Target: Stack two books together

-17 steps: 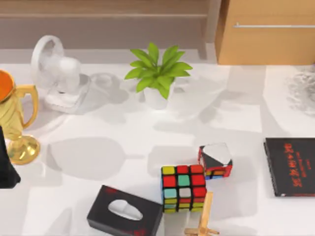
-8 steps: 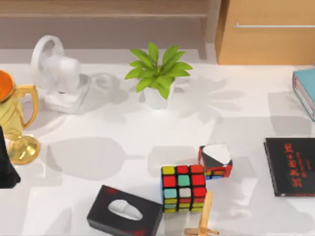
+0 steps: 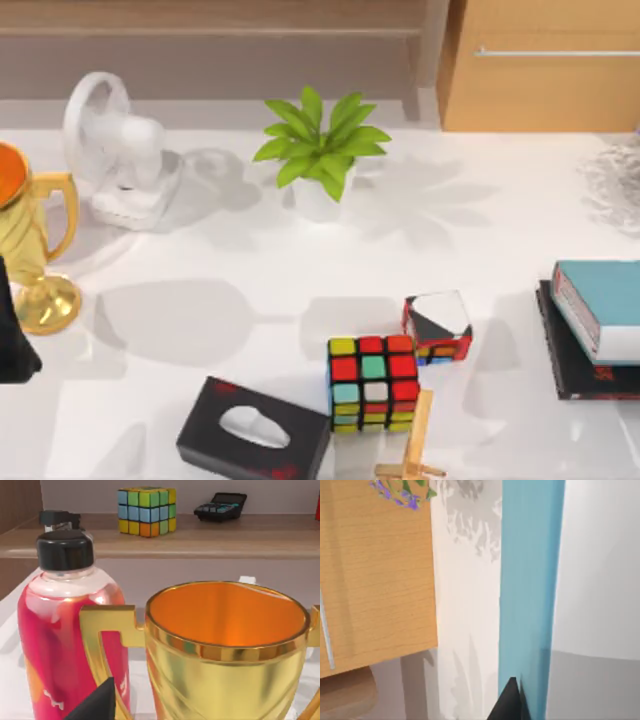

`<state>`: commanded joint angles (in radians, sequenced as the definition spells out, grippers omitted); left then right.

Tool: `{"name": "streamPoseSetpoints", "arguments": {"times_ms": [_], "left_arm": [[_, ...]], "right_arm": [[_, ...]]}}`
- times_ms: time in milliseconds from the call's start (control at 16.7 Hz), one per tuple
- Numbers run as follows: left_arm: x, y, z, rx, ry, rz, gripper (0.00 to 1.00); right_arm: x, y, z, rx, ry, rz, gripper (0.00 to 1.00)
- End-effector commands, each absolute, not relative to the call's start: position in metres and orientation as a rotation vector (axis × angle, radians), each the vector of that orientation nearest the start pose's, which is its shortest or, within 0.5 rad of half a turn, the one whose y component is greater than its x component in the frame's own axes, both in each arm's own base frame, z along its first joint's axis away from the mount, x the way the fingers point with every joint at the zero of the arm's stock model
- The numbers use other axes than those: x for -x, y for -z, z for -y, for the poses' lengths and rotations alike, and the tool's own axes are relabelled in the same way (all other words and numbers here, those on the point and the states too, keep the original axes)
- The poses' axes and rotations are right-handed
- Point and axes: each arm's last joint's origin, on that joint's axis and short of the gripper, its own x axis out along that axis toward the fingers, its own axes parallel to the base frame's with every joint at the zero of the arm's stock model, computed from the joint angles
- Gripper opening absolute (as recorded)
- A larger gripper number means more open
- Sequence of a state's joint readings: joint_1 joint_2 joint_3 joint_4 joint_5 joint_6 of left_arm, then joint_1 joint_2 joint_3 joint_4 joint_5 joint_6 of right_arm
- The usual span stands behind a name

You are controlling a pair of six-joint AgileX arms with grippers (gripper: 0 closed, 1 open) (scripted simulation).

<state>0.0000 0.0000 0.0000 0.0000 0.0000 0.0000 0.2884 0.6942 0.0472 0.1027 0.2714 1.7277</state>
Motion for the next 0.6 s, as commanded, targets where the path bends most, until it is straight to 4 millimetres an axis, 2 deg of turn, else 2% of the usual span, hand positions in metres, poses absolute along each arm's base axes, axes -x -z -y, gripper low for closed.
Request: {"name": "streamPoseSetpoints", "arguments": {"times_ms": [600], "left_arm": [[-0.1057, -0.1600, 0.0012, 0.000, 0.000, 0.000, 1.00]], "right_arm": [[-0.1395, -0.1161, -0.0302, -1.533, 0.427, -0.391, 0.00]]}}
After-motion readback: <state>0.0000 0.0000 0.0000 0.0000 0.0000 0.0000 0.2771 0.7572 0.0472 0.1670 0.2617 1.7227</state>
